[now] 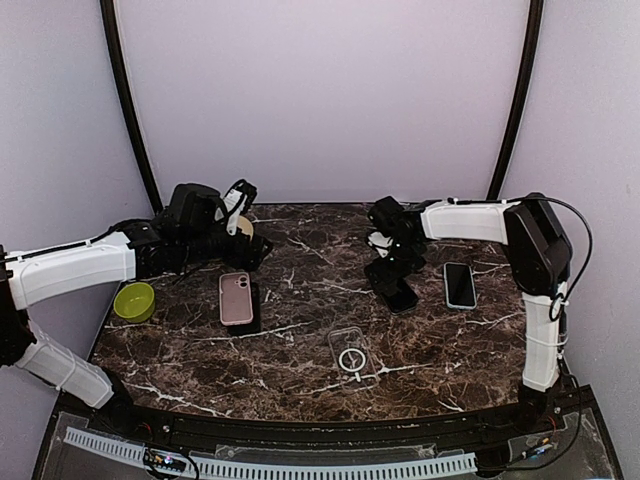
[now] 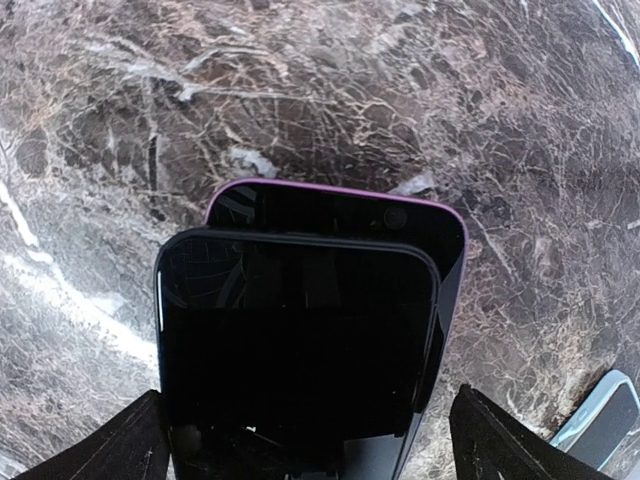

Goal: Put the phone into the phone case
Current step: Adjust the phone.

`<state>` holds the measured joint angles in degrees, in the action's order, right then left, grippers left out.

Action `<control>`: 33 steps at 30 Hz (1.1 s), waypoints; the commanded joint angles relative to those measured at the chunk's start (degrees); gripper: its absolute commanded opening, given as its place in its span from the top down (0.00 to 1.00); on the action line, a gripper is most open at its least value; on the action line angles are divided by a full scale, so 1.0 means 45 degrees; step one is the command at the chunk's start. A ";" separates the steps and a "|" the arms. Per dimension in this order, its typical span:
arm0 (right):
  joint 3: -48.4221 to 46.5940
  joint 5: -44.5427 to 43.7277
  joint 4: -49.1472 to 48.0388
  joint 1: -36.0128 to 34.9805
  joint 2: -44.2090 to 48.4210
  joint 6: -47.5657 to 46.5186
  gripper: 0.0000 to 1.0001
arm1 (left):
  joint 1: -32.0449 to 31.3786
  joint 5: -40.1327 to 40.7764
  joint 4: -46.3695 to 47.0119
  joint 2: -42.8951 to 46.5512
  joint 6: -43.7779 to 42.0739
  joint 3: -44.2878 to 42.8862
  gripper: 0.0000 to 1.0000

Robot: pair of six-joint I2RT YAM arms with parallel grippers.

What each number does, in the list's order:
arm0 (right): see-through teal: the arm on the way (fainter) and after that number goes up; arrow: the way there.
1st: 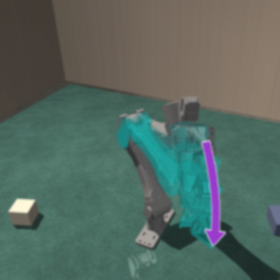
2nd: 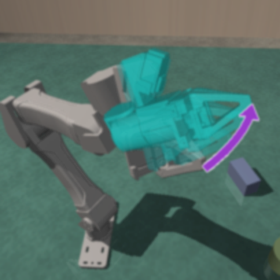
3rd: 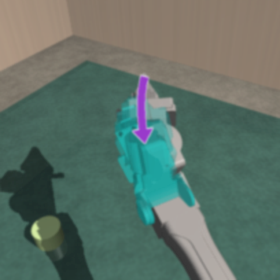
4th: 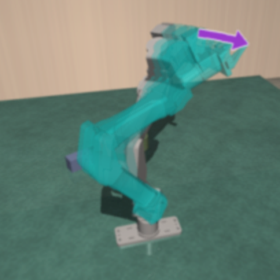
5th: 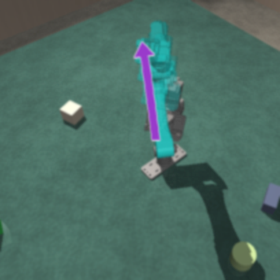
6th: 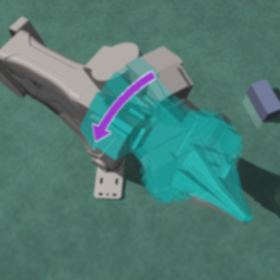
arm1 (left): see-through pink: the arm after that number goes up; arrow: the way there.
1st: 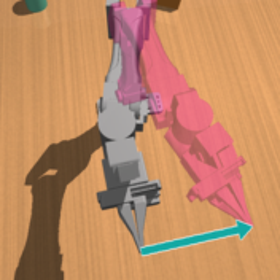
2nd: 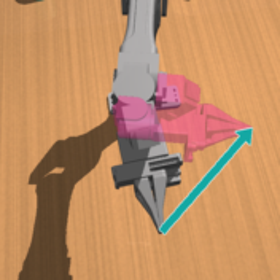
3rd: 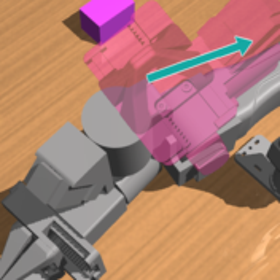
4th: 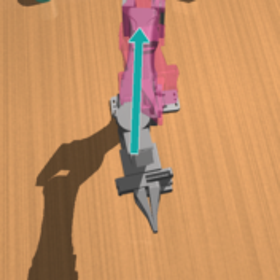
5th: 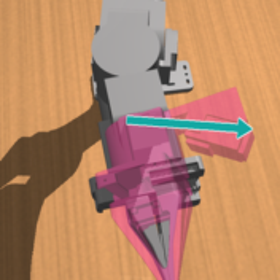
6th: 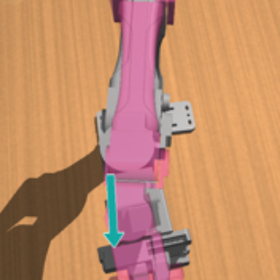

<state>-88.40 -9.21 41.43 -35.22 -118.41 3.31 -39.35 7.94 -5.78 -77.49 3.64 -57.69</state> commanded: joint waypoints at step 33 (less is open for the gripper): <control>0.2418 0.0968 -0.0497 0.0326 0.2127 0.0450 0.14 | 0.0140 -0.0283 0.0172 -0.0002 -0.0207 0.0057 0.12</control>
<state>-79.37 -5.78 39.55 -34.11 -111.26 5.19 -39.13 7.33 -5.78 -77.73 3.60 -57.69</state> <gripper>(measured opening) 0.855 0.880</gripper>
